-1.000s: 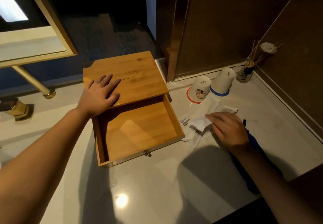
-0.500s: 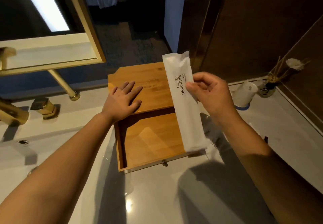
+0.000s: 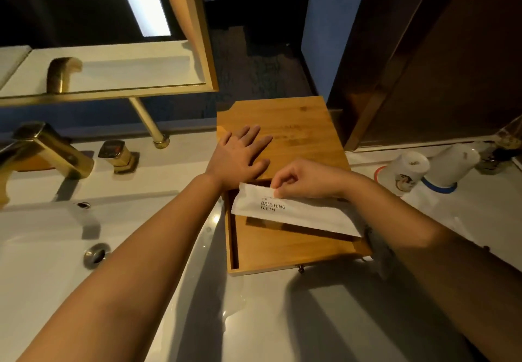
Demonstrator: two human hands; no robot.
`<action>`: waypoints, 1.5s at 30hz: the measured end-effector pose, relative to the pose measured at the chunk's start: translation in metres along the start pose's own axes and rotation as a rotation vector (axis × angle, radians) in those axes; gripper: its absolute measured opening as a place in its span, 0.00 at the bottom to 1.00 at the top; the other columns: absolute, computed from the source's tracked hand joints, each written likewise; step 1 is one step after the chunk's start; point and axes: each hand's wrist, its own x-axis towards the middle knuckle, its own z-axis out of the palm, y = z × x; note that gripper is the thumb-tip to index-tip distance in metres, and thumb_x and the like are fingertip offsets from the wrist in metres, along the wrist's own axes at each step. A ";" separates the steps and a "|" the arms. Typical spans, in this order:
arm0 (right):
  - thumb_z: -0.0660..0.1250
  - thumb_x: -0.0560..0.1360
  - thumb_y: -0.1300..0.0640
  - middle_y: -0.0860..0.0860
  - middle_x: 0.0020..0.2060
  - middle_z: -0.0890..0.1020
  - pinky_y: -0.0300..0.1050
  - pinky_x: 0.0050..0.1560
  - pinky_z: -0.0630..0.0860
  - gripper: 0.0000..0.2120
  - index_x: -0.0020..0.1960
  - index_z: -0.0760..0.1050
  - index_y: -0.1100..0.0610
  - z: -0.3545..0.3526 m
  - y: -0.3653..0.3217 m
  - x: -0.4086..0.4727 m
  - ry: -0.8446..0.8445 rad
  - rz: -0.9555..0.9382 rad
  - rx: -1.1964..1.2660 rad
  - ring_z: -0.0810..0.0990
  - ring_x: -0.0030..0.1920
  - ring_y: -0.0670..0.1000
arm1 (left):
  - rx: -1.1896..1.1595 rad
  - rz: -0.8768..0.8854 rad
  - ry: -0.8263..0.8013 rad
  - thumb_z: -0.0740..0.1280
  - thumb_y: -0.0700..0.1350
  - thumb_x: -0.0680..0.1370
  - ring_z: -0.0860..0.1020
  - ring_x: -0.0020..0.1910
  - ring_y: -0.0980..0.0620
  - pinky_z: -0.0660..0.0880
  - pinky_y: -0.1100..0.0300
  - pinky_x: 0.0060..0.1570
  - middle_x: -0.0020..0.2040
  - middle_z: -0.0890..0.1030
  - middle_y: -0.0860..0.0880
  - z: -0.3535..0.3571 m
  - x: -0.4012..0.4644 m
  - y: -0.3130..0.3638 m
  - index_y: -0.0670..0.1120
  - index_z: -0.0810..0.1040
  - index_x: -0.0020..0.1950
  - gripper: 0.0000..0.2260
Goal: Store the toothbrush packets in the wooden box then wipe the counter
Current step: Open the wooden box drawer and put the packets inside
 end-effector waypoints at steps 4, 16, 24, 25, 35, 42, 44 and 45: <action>0.67 0.73 0.55 0.45 0.33 0.78 0.41 0.37 0.71 0.04 0.41 0.80 0.50 0.029 0.002 0.016 -0.051 0.031 -0.118 0.76 0.36 0.44 | 0.001 -0.006 -0.015 0.51 0.61 0.76 0.53 0.77 0.48 0.49 0.47 0.72 0.78 0.57 0.48 0.001 0.000 -0.002 0.58 0.57 0.74 0.26; 0.61 0.76 0.46 0.50 0.60 0.77 0.48 0.56 0.73 0.17 0.63 0.71 0.49 0.099 0.013 -0.070 0.393 0.185 -0.648 0.74 0.58 0.51 | -0.024 -0.013 -0.010 0.50 0.62 0.77 0.52 0.77 0.48 0.47 0.46 0.73 0.78 0.56 0.49 0.002 0.000 -0.004 0.57 0.57 0.74 0.26; 0.55 0.77 0.44 0.53 0.59 0.77 0.49 0.55 0.72 0.20 0.65 0.70 0.50 0.108 0.010 -0.061 0.495 0.225 -0.616 0.74 0.57 0.53 | -0.015 -0.009 -0.009 0.51 0.61 0.78 0.52 0.77 0.48 0.47 0.46 0.73 0.78 0.56 0.49 0.003 -0.002 -0.003 0.57 0.57 0.75 0.25; 0.55 0.77 0.44 0.53 0.59 0.77 0.49 0.55 0.71 0.20 0.66 0.68 0.49 0.107 0.009 -0.061 0.518 0.223 -0.619 0.74 0.58 0.53 | -0.014 -0.008 -0.008 0.51 0.61 0.78 0.52 0.77 0.48 0.47 0.46 0.73 0.78 0.56 0.49 0.003 -0.002 -0.004 0.57 0.57 0.74 0.25; 0.50 0.77 0.39 0.52 0.71 0.61 0.56 0.68 0.59 0.24 0.71 0.58 0.45 0.094 0.020 -0.023 0.237 0.413 -0.615 0.59 0.70 0.56 | -0.002 -0.010 0.015 0.52 0.61 0.77 0.54 0.77 0.47 0.48 0.46 0.72 0.77 0.58 0.49 0.006 0.002 -0.003 0.57 0.59 0.74 0.25; 0.47 0.74 0.33 0.52 0.76 0.44 0.67 0.70 0.48 0.31 0.72 0.38 0.37 0.104 0.021 -0.007 0.207 0.526 -0.532 0.43 0.75 0.61 | -0.014 -0.015 0.023 0.52 0.61 0.77 0.54 0.77 0.47 0.48 0.46 0.73 0.77 0.58 0.49 0.007 0.001 -0.007 0.57 0.59 0.74 0.26; 0.46 0.73 0.32 0.53 0.76 0.40 0.66 0.70 0.43 0.32 0.71 0.35 0.37 0.109 0.027 0.001 0.178 0.512 -0.528 0.38 0.75 0.61 | -0.009 -0.015 0.021 0.52 0.61 0.77 0.54 0.77 0.47 0.48 0.46 0.73 0.77 0.58 0.49 0.008 0.001 -0.006 0.57 0.59 0.74 0.25; 0.45 0.74 0.32 0.53 0.76 0.39 0.65 0.71 0.40 0.32 0.71 0.35 0.37 0.109 0.032 0.004 0.178 0.488 -0.536 0.37 0.74 0.61 | -0.004 -0.014 0.020 0.52 0.61 0.77 0.54 0.77 0.47 0.48 0.46 0.73 0.77 0.58 0.49 0.008 0.001 -0.005 0.57 0.59 0.74 0.25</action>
